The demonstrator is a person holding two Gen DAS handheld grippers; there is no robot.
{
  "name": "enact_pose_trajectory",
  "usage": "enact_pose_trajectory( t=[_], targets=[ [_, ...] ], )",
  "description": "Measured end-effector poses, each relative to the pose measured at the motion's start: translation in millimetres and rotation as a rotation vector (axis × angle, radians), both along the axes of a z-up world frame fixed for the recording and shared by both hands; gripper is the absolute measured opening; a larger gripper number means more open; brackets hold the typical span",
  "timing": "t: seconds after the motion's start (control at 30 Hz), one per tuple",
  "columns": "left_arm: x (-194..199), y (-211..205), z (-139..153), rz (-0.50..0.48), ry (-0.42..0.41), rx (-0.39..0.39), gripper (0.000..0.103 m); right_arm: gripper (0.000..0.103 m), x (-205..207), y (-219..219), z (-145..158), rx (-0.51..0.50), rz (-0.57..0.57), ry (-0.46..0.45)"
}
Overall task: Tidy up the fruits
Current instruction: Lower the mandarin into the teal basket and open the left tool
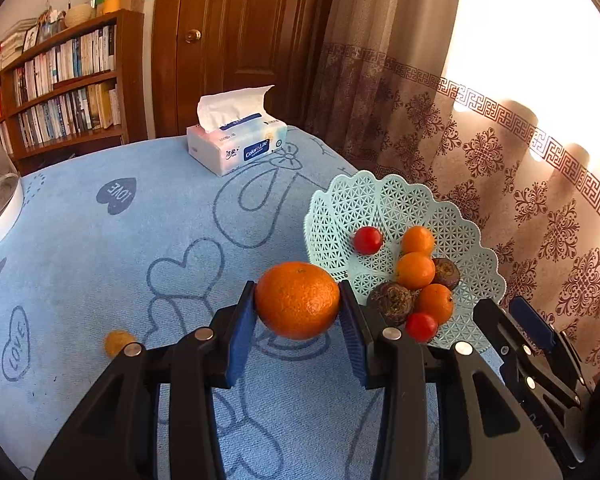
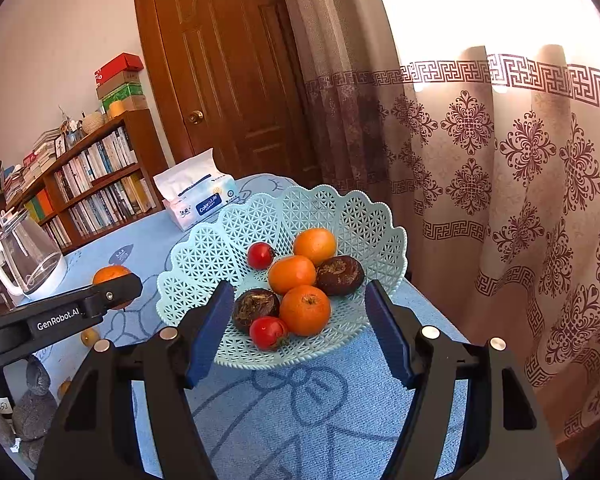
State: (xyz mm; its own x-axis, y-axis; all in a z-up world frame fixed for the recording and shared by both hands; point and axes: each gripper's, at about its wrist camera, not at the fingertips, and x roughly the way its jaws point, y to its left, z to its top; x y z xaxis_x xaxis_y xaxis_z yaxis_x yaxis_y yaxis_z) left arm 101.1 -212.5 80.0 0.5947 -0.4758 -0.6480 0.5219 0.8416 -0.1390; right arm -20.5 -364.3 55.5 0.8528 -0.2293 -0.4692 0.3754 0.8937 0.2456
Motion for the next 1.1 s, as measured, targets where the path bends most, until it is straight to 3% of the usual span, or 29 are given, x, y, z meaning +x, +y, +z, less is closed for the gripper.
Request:
enact_pose_trajectory(
  t=[0.33,0.43,0.77,0.93,1.1],
  targets=[
    [3.8,-33.4,-4.4,-0.044,-0.006,0.018,0.044,0.07,1.1,-2.6,-2.2,0.013,-0.002,0.007],
    [5.7,-29.3,-4.4,-0.026,-0.01,0.011,0.053,0.07,1.3,-2.8,-2.1,0.014,-0.001,0.007],
    [14.4,-2.9,-0.5,0.035,-0.001,-0.008,0.056,0.07,0.7,-2.6,-2.0,0.009,-0.005,-0.001],
    [19.3,11.6,1.2,0.079,0.004,-0.015,0.071,0.076,-1.9,-1.8,-0.5,0.007,-0.006,-0.018],
    [24.0,25.1,4.0,0.108,0.01,-0.016,0.071,0.076,-2.3,-1.1,0.2,0.005,-0.003,-0.022]
  ],
)
